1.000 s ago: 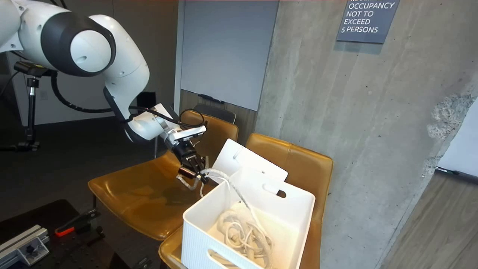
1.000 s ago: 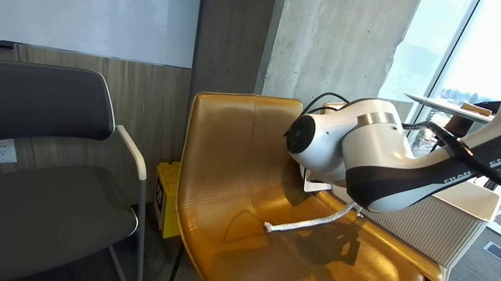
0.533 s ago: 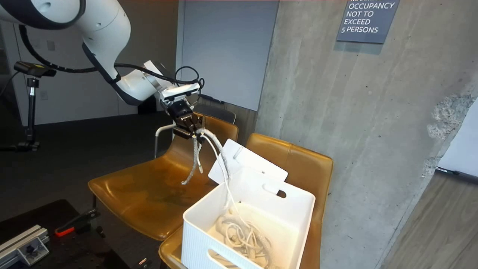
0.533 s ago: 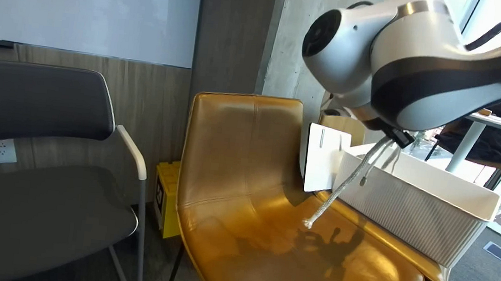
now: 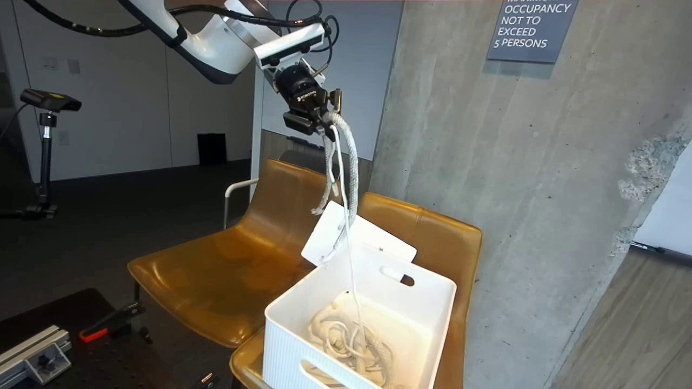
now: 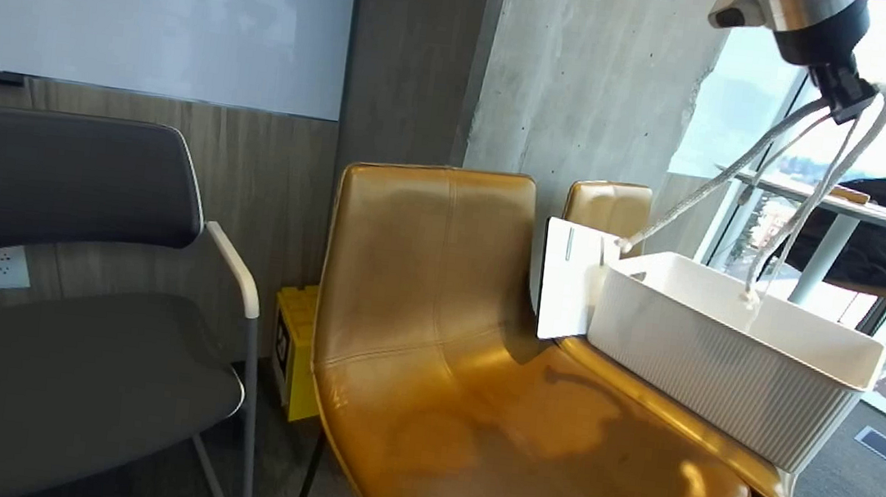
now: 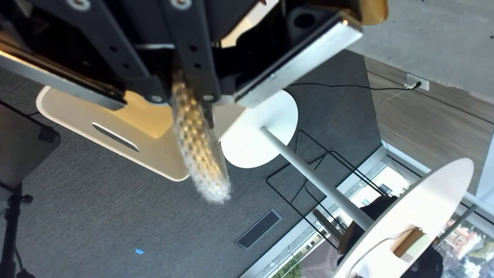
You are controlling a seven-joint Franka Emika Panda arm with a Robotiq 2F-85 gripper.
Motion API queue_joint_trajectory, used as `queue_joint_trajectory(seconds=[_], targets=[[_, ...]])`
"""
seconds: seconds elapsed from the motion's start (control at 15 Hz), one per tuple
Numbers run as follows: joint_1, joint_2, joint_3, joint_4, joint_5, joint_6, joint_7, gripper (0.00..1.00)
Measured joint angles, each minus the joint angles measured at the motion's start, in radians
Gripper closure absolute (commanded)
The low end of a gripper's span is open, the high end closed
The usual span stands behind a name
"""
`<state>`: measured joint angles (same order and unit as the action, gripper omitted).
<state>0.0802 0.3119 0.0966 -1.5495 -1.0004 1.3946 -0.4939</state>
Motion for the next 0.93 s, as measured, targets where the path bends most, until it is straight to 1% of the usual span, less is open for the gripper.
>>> queue_joint_trajectory(seconds=[0.2,0.33,0.47,0.73,0.93], targets=[[-0.065,-0.061,-0.040,0.000,0.016,0.002,-0.002,0.99],[-0.096,-0.072,-0.059,-0.005,0.040,0.008,0.005,0.99],[-0.115,-0.070,-0.068,-0.033,0.079,0.032,0.038,0.99],[-0.131,-0.067,-0.074,-0.157,0.152,0.133,0.154,0.99],[-0.136,-0.071,-0.089,-0.269,0.171,0.220,0.246,0.99]])
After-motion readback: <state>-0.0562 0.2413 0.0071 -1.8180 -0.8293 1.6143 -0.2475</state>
